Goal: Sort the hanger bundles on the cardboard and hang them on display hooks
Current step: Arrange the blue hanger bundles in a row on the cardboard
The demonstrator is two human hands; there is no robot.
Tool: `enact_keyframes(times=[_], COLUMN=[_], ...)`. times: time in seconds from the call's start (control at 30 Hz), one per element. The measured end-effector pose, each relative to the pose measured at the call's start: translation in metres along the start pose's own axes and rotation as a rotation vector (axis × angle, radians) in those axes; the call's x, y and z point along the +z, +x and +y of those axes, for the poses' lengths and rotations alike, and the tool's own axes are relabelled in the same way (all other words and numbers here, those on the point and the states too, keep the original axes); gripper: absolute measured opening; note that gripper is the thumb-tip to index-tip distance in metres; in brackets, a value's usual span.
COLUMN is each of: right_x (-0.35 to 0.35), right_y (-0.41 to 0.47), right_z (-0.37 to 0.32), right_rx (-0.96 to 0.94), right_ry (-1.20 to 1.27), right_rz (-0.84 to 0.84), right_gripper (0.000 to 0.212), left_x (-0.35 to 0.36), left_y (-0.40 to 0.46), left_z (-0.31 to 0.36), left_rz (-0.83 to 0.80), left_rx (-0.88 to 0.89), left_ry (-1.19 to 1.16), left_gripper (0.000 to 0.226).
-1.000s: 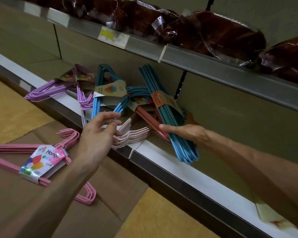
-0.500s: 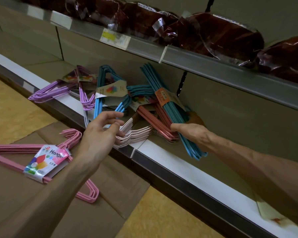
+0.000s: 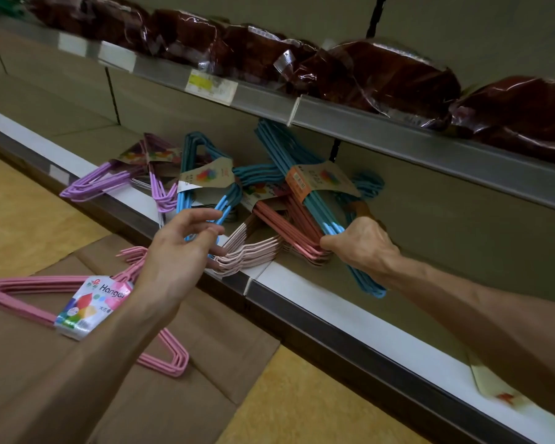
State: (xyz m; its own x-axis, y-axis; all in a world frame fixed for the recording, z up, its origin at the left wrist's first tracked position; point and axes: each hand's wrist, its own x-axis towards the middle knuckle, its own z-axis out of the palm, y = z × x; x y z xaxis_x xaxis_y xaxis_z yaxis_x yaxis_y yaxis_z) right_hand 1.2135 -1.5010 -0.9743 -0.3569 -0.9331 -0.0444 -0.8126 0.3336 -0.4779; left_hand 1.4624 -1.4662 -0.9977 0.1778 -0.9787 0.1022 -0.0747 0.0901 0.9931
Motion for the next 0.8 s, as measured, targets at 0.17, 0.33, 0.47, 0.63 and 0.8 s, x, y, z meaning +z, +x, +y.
enact_keyframes(times=[0.17, 0.33, 0.47, 0.63, 0.8], right_x=[-0.001, -0.005, -0.002, -0.003, 0.003], right_y=[-0.005, -0.006, -0.012, -0.025, -0.033], right_z=[0.003, 0.0, 0.001, 0.009, 0.009], right_rx=[0.007, 0.024, 0.055, 0.019, -0.196], right_ry=[-0.042, 0.002, 0.046, -0.033, -0.028], right_rz=[-0.012, -0.029, 0.025, 0.135, 0.138], right_gripper=[0.036, 0.032, 0.031, 0.036, 0.051], left_x=[-0.007, -0.014, -0.018, -0.017, -0.013], left_y=[-0.008, -0.011, -0.014, -0.015, -0.012], left_z=[0.005, 0.01, 0.012, 0.01, 0.009], left_rz=[-0.017, -0.021, -0.026, -0.025, -0.017], left_rx=[0.021, 0.03, 0.039, 0.032, -0.013], left_ry=[0.022, 0.024, 0.026, 0.029, -0.034], left_gripper=[0.021, 0.021, 0.021, 0.02, 0.018])
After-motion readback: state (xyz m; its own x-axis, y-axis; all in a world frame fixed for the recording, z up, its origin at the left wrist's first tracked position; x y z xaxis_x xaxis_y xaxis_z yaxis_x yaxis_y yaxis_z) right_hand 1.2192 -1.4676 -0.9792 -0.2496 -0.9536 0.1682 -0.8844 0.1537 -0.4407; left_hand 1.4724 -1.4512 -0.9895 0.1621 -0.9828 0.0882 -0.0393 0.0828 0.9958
